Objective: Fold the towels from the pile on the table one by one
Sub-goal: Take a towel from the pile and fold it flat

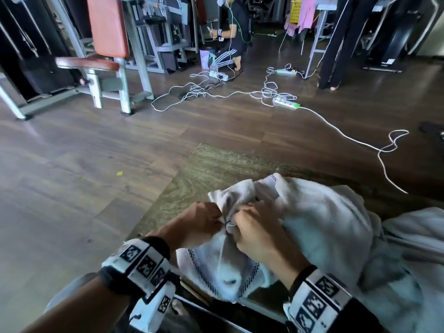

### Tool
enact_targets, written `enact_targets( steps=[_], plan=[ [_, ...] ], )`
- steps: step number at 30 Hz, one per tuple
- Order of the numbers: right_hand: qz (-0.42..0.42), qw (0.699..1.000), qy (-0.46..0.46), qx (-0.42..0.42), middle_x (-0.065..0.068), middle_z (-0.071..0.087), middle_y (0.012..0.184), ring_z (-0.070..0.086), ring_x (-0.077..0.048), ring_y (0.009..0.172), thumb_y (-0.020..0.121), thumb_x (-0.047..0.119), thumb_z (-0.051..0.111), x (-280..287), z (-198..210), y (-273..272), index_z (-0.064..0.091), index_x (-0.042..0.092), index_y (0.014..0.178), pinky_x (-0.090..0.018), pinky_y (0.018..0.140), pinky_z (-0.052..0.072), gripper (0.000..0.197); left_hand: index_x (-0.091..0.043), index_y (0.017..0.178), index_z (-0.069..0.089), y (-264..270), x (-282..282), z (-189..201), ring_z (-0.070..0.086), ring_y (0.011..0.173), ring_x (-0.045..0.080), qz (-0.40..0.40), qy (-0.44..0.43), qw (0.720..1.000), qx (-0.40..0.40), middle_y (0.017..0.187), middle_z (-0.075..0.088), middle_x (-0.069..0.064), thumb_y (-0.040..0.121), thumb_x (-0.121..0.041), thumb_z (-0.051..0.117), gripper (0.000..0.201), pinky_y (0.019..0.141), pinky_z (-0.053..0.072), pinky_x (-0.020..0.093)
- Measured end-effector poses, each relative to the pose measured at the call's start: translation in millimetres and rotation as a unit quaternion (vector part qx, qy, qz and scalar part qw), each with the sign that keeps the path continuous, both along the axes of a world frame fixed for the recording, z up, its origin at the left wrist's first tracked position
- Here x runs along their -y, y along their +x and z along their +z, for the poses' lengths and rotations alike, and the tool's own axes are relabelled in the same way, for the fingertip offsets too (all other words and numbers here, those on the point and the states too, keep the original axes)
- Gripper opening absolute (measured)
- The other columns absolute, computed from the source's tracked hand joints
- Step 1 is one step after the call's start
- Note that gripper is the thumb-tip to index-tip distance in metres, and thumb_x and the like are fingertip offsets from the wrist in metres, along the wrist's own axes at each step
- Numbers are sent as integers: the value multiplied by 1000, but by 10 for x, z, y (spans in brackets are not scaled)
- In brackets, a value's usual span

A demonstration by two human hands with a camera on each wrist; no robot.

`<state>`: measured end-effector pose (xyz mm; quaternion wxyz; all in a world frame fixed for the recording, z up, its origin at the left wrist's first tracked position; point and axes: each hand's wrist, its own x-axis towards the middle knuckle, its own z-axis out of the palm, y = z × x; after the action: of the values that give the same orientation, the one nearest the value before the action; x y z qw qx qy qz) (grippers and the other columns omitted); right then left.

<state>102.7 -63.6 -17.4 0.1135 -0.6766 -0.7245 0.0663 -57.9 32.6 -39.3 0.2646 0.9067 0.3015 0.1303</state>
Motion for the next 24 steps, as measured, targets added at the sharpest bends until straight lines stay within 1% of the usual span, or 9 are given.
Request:
enact_targets(
  steps=[2, 5, 10, 12, 15, 17, 19, 22, 24],
  plan=[
    [7, 997, 25, -66, 6, 66, 97, 65, -21, 92, 88, 28, 51, -46, 119, 32, 68, 19, 84, -39, 81, 53, 19, -2, 74, 62, -12, -131, 135, 54, 58, 15, 45, -18, 998, 26, 69, 61, 9, 79, -38, 55, 38, 58, 47, 43],
    [6, 990, 114, -86, 7, 60, 87, 62, -20, 77, 92, 30, 53, -224, 502, 143, 63, 20, 74, -37, 73, 50, 23, -5, 74, 65, 69, -342, 597, 57, 60, 17, 72, 26, 993, 90, 67, 63, 8, 81, -34, 61, 30, 57, 48, 37],
    [-14, 945, 294, -142, -2, 59, 80, 59, -25, 75, 87, 23, 61, -933, 1148, 731, 61, 9, 67, -41, 69, 49, 24, -21, 50, 42, 592, -734, 1534, 39, 46, -5, 89, 126, 965, 212, 49, 38, -6, 89, -16, 63, 45, 46, 27, 10],
    [-43, 933, 325, -147, -7, 61, 84, 59, -23, 80, 87, 22, 60, -1191, 1275, 1049, 66, 6, 71, -40, 76, 49, 23, -15, 49, 36, 837, -994, 1718, 33, 45, 6, 112, 139, 958, 226, 52, 33, -1, 92, -17, 61, 50, 44, 23, 13],
    [-125, 916, 338, -179, -12, 64, 92, 58, -17, 94, 85, 28, 60, -1337, 1341, 1496, 71, 3, 79, -33, 88, 48, 27, -1, 65, 56, 1050, -1387, 1759, 42, 60, 16, 178, 104, 957, 205, 64, 49, 9, 93, -29, 58, 40, 52, 36, 26],
    [-188, 903, 342, -180, -10, 65, 95, 54, -12, 100, 82, 38, 57, -1281, 1319, 1741, 75, 12, 86, -27, 90, 46, 32, -5, 77, 65, 1050, -1558, 1689, 57, 80, 26, 228, 100, 949, 194, 77, 64, 13, 91, -35, 55, 35, 68, 48, 27],
    [-261, 888, 334, -176, -12, 66, 95, 57, -21, 98, 84, 40, 57, -1154, 1270, 1942, 75, 16, 92, -30, 83, 46, 31, -16, 87, 70, 967, -1649, 1602, 63, 89, 31, 276, 84, 936, 201, 91, 69, 16, 90, -40, 53, 30, 78, 51, 33],
    [-311, 862, 318, -241, 0, 59, 68, 53, -20, 70, 88, 35, 63, -979, 1164, 2184, 65, 11, 75, -31, 65, 41, 27, -15, 91, 72, 873, -1693, 1486, 63, 60, 28, 299, -10, 921, 250, 76, 70, 13, 93, -35, 58, 25, 67, 59, 42],
    [-324, 844, 281, -323, 5, 57, 63, 50, -13, 58, 89, 33, 65, -910, 1123, 2213, 67, 11, 80, -29, 56, 42, 24, -11, 86, 67, 883, -1613, 1451, 60, 48, 26, 269, -140, 901, 309, 65, 62, 12, 96, -24, 59, 18, 53, 59, 42]
  ],
)
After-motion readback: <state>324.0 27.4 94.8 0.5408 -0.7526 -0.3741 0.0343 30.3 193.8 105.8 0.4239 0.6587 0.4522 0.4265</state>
